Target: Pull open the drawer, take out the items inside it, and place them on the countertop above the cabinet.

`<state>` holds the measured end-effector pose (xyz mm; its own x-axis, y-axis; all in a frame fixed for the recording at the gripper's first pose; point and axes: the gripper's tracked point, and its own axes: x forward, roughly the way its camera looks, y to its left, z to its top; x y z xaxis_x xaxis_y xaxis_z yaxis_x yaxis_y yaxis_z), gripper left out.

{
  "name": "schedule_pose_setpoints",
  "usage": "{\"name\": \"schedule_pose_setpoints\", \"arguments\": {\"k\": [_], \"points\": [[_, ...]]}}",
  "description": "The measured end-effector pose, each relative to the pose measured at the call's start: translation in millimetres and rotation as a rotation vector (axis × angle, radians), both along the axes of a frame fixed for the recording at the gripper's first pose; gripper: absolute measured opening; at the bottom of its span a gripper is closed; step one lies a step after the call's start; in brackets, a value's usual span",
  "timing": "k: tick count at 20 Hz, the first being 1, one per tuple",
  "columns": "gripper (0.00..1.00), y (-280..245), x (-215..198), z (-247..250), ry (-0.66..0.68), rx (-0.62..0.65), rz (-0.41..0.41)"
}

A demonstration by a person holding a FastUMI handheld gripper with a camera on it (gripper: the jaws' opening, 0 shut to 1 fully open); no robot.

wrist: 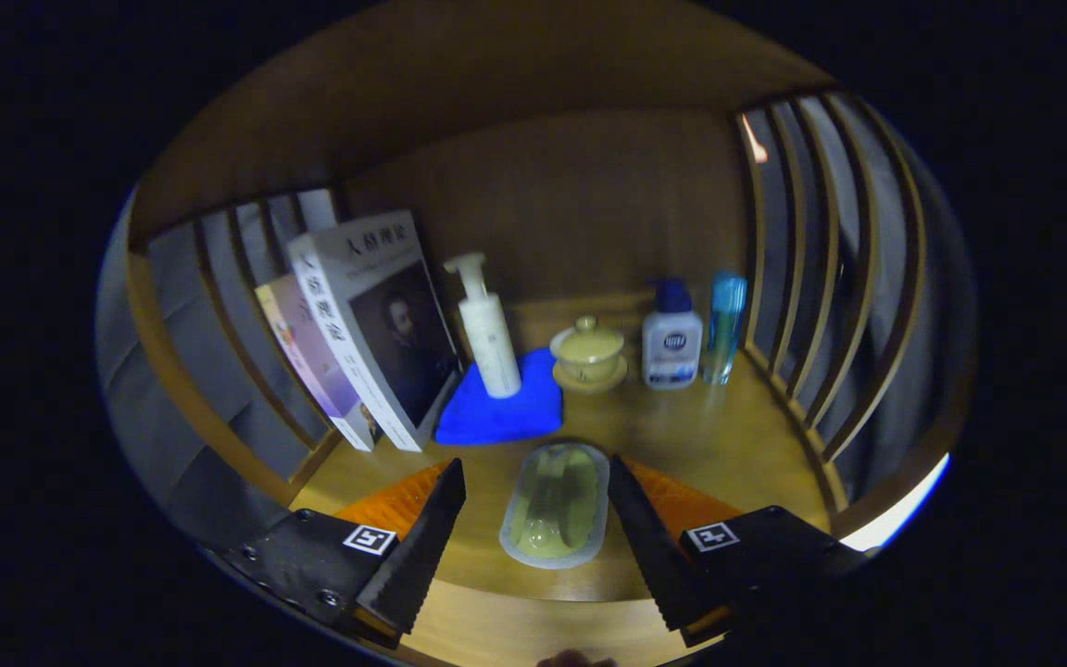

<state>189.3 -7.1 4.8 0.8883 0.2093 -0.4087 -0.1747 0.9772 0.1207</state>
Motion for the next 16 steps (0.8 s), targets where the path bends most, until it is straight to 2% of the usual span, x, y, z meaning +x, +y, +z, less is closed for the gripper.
{"name": "schedule_pose_setpoints", "arguments": {"k": [3,6,16], "points": [[0.98,7.0,-37.2,37.8,-0.187,-0.003,0.026],[0.98,7.1,-76.9,56.8,-0.314,0.002,0.027],[0.98,-18.1,-167.1,47.6,-0.467,-0.021,-0.059]]}}
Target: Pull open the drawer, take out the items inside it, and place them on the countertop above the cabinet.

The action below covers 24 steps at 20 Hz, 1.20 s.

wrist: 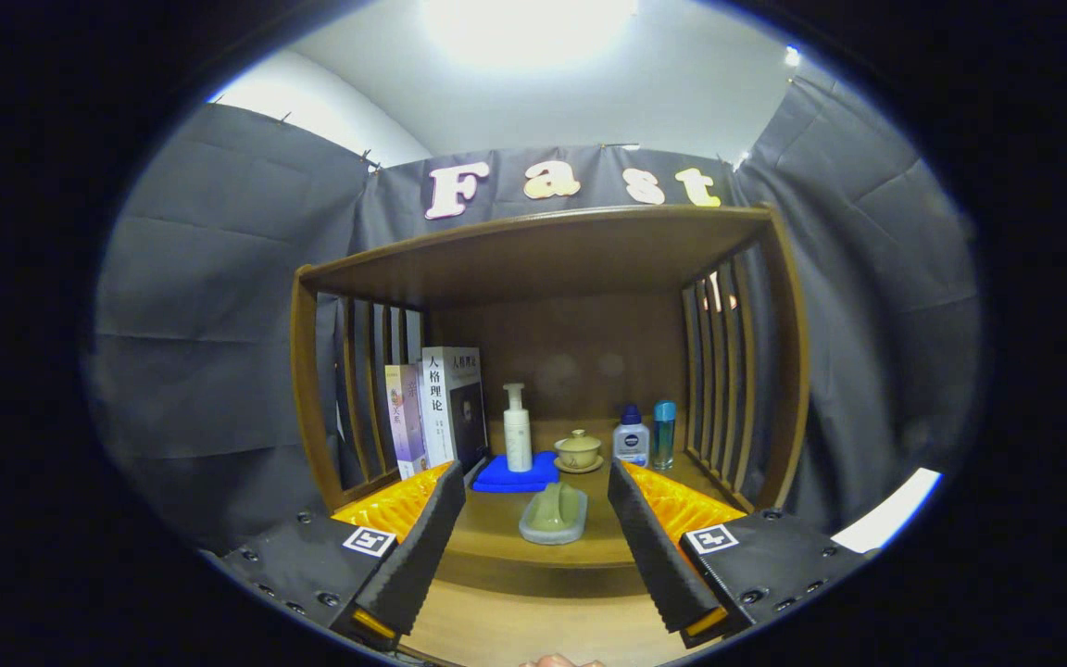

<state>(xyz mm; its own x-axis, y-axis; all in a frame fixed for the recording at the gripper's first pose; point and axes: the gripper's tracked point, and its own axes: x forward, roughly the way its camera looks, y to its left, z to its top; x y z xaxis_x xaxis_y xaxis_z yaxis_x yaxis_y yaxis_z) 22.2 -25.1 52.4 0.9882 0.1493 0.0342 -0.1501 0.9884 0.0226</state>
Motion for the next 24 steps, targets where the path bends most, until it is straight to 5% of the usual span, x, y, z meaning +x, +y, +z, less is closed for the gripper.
{"name": "schedule_pose_setpoints", "arguments": {"k": [11,24], "points": [[0.98,-22.9,-82.4,-62.7,-0.027,-0.076,-0.121],[0.99,13.6,-134.1,-172.2,0.171,-0.141,-0.12]]}}
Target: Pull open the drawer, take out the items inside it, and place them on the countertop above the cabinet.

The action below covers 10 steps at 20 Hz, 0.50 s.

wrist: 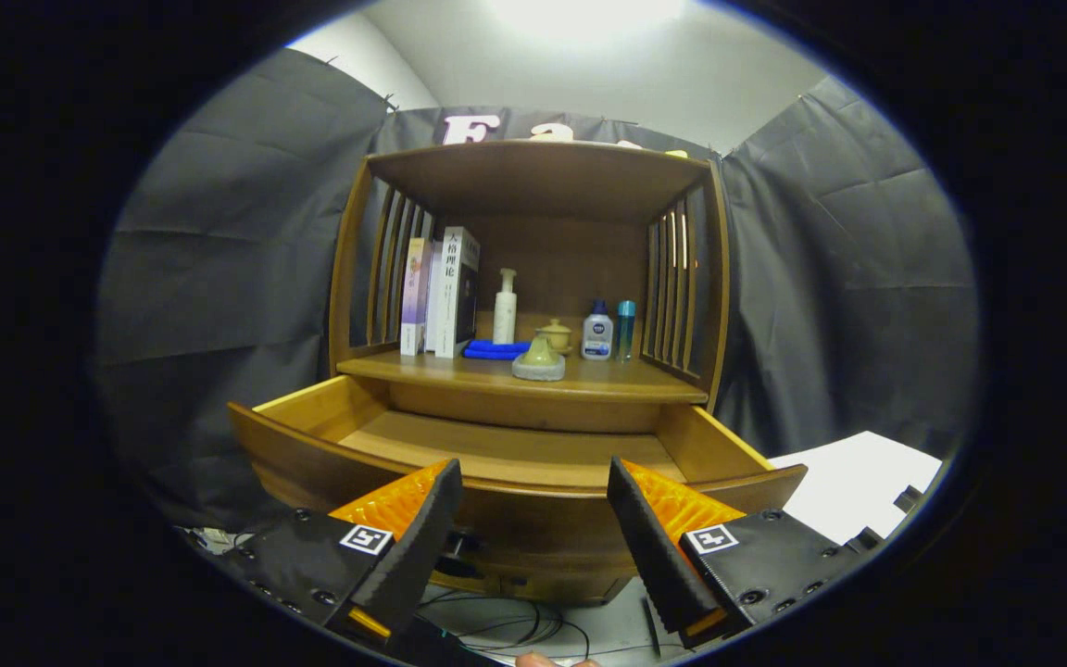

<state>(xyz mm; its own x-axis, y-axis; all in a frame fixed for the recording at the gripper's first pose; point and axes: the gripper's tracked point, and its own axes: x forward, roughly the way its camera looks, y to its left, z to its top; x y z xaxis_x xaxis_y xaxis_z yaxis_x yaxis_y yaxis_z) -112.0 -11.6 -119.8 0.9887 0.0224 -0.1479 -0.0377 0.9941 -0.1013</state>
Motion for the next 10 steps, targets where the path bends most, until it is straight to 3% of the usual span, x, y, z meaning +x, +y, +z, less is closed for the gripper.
{"name": "schedule_pose_setpoints", "arguments": {"k": [10], "points": [[0.99,26.9,12.3,-49.6,0.092,0.0,0.006]]}}
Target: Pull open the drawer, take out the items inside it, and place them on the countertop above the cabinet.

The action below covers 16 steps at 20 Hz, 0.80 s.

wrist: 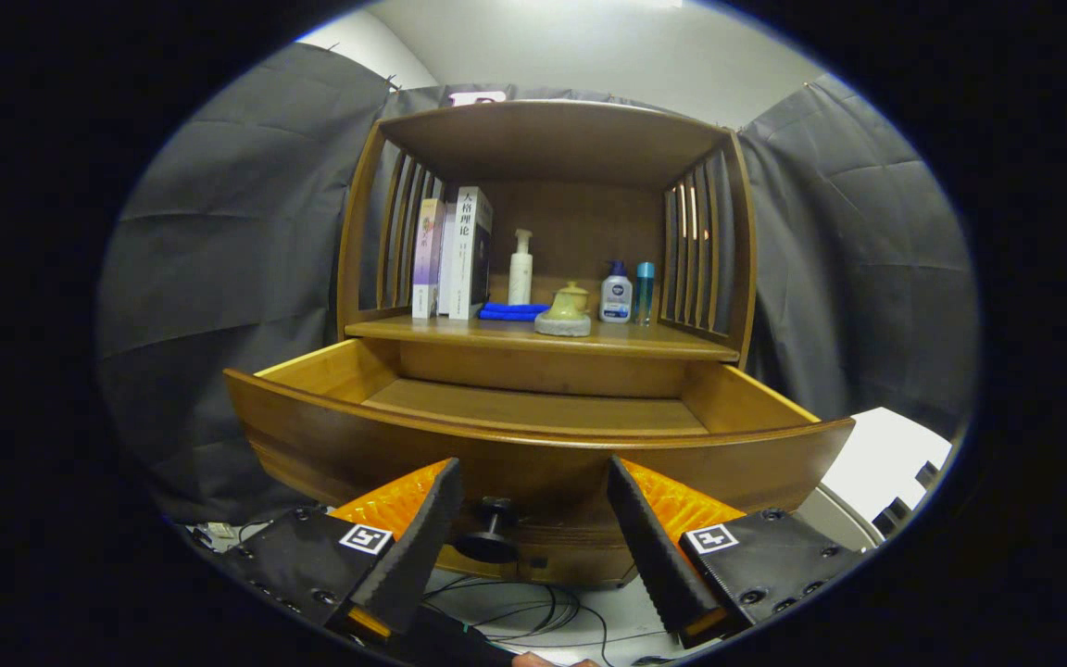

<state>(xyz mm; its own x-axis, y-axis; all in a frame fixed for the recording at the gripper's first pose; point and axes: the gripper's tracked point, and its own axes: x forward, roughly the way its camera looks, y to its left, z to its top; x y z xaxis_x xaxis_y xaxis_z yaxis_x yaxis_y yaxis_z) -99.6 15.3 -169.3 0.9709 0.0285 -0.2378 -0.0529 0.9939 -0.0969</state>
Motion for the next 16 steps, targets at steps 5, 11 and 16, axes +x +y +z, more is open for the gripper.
{"name": "schedule_pose_setpoints", "arguments": {"k": [5,11,16], "points": [[0.98,0.0,4.0,-11.9,0.003,-0.051,-0.025],[0.98,-3.1,10.0,-12.2,-0.016,-0.087,-0.069],[1.0,0.7,14.7,-18.4,0.014,-0.048,-0.053]]}}
